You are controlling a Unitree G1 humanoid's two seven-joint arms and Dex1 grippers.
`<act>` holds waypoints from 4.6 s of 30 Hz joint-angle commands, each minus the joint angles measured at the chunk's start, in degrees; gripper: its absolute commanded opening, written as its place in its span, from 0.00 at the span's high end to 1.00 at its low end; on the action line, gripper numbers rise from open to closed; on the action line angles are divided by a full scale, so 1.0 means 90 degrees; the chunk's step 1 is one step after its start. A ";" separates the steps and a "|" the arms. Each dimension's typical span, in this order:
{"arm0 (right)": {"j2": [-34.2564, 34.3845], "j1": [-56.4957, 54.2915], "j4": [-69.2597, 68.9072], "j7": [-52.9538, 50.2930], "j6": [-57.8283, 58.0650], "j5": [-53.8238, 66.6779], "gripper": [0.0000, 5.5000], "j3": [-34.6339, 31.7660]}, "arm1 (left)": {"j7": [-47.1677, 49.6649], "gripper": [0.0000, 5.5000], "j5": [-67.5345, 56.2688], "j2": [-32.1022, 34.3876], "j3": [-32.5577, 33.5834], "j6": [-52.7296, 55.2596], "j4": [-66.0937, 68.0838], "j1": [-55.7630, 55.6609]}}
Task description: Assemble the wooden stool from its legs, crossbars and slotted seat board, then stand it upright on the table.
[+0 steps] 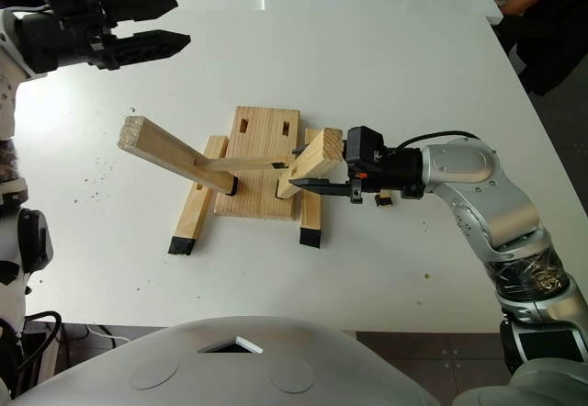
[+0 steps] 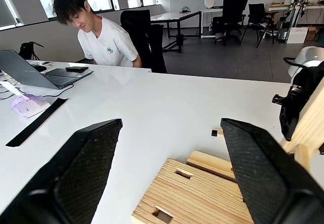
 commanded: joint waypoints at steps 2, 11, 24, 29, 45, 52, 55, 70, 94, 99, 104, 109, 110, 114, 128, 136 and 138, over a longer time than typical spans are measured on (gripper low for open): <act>-0.0260 0.0629 0.0229 -0.0128 0.0302 -0.0772 0.63 0.0220 | 0.0080 0.21 -0.1454 0.0514 0.1128 0.1376 -0.1047 0.0722; -0.0263 0.0653 0.0235 -0.0124 0.0304 -0.0796 0.63 0.0133 | 0.1366 0.21 -0.3801 0.0212 0.2144 0.2738 -0.1908 0.0960; -0.0242 0.0555 0.0234 -0.0074 0.0310 -0.0791 0.63 0.0225 | 0.2391 0.21 -0.4309 -0.0245 0.1388 0.2389 -0.2699 0.0905; -0.0233 0.0538 0.0244 -0.0062 0.0308 -0.0790 0.63 0.0249 | 0.2848 0.21 -0.5127 -0.0207 0.1495 0.2416 -0.2717 0.0656; -0.0223 0.0498 0.0268 -0.0041 0.0273 -0.0841 0.63 0.0395 | 0.2428 0.21 -0.3642 -0.0467 -0.0033 0.1650 -0.2835 0.1993; -0.0197 0.0519 0.0260 -0.0106 0.0280 -0.0842 0.63 0.0387 | 0.2471 0.21 -0.3903 -0.0452 0.0061 0.1647 -0.2768 0.1697; -0.0174 0.0528 0.0267 -0.0140 0.0271 -0.0852 0.63 0.0390 | 0.2307 0.21 -0.3771 -0.0362 -0.0008 0.1602 -0.2758 0.1626; -0.0106 0.0463 0.0518 -0.0193 0.0174 -0.0907 0.63 0.0421 | 0.1150 0.21 -0.2526 0.0164 -0.0987 0.0954 -0.3224 0.2145; 0.0072 -0.0659 0.1110 0.0305 0.0543 -0.0892 0.63 0.0715 | 0.0952 0.21 -0.2514 0.0040 -0.1059 0.1034 -0.2677 0.1238; 0.0262 -0.0978 0.1519 0.0360 0.0656 -0.0925 0.63 0.0779 | 0.0767 0.21 -0.2436 0.0042 -0.1172 0.1041 -0.2663 0.1131; 0.0287 -0.0947 0.1541 0.0393 0.0636 -0.0983 0.63 0.0822 | 0.0633 0.21 -0.2409 0.0064 -0.1319 0.1080 -0.2842 0.1235; 0.0307 -0.0981 0.1537 0.0398 0.0665 -0.0998 0.63 0.0845 | 0.0575 0.21 -0.2351 0.0048 -0.1452 0.1125 -0.2904 0.1231; 0.0317 -0.1005 0.1544 0.0393 0.0681 -0.0996 0.63 0.0847 | 0.0576 0.21 -0.2339 0.0039 -0.1465 0.1130 -0.2897 0.1217; 0.0323 -0.1005 0.1509 0.0364 0.0717 -0.0989 0.63 0.0849 | 0.0608 0.21 -0.2322 -0.0046 -0.1429 0.1165 -0.2798 0.1080; 0.0175 -0.0645 0.1175 0.0366 0.0733 -0.0947 0.63 0.0816 | 0.1167 0.21 -0.3414 -0.0322 -0.0387 0.1841 -0.2276 0.0047; 0.0075 -0.0505 0.1062 0.0409 0.0742 -0.0899 0.63 0.0770 | 0.2022 0.21 -0.2130 -0.0725 -0.0223 0.0870 0.0202 -0.1965; 0.0057 -0.0504 0.1032 0.0443 0.0758 -0.0884 0.63 0.0769 | 0.2253 0.21 -0.1402 -0.0913 -0.0383 0.0241 0.1303 -0.2493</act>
